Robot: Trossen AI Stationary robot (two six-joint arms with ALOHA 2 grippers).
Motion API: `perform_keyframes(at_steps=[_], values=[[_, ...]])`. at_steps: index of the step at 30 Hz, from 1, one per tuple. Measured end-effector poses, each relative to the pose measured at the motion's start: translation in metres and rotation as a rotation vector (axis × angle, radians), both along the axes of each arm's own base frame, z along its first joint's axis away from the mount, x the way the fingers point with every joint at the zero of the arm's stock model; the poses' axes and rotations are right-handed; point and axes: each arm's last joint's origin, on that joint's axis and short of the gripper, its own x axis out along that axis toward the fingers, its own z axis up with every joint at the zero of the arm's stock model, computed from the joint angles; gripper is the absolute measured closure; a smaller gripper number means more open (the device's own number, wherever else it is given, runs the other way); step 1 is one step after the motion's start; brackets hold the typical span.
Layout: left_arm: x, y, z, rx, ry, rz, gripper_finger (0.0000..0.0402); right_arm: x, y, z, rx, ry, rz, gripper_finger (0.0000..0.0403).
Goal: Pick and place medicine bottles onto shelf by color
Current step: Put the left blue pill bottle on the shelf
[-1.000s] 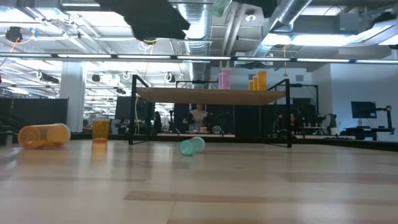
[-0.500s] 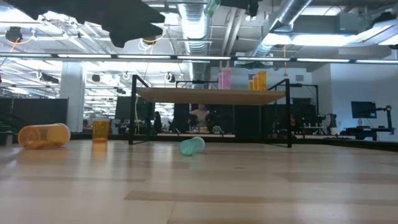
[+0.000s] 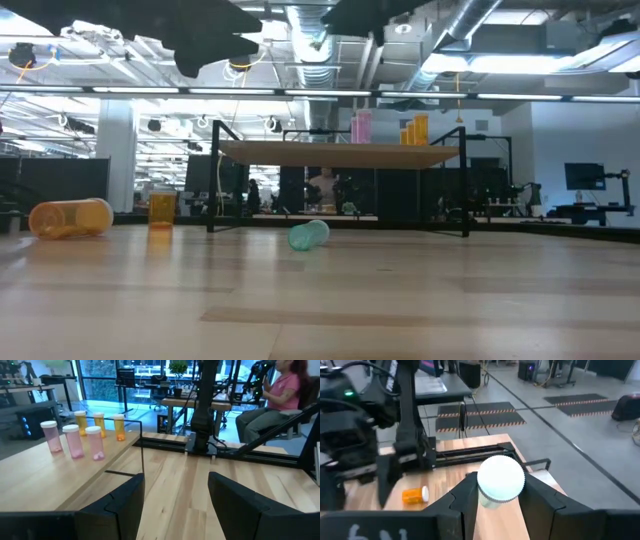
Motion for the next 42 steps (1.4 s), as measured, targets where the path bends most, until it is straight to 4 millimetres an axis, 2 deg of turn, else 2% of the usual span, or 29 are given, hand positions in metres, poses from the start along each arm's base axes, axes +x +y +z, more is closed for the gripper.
perform_keyframes(at_steps=[4, 10, 19, 24, 38, 42], values=[[0.0, 0.0, 0.0, -0.003, 0.004, -0.006, 0.0195, 0.023, -0.018, -0.005, 0.021, 0.06, -0.021, 0.0254], [0.0, 0.0, -0.003, -0.004, 0.026, -0.006, 0.0195, 0.044, -0.042, -0.017, 0.032, 0.142, -0.053, 0.026], [0.0, 0.0, -0.004, -0.008, 0.035, -0.005, 0.0195, 0.055, -0.079, -0.051, 0.087, 0.273, -0.118, 0.0258], [0.0, 0.0, -0.004, -0.007, 0.035, 0.0, 0.0195, 0.058, -0.089, -0.069, 0.106, 0.335, -0.131, 0.0261], [0.0, 0.0, -0.003, -0.009, 0.03, 0.001, 0.0195, 0.058, -0.096, -0.074, 0.092, 0.344, -0.139, 0.0259], [0.0, 0.0, -0.003, -0.021, 0.027, 0.002, 0.0195, 0.056, -0.095, -0.077, 0.048, 0.401, -0.112, 0.0255]])
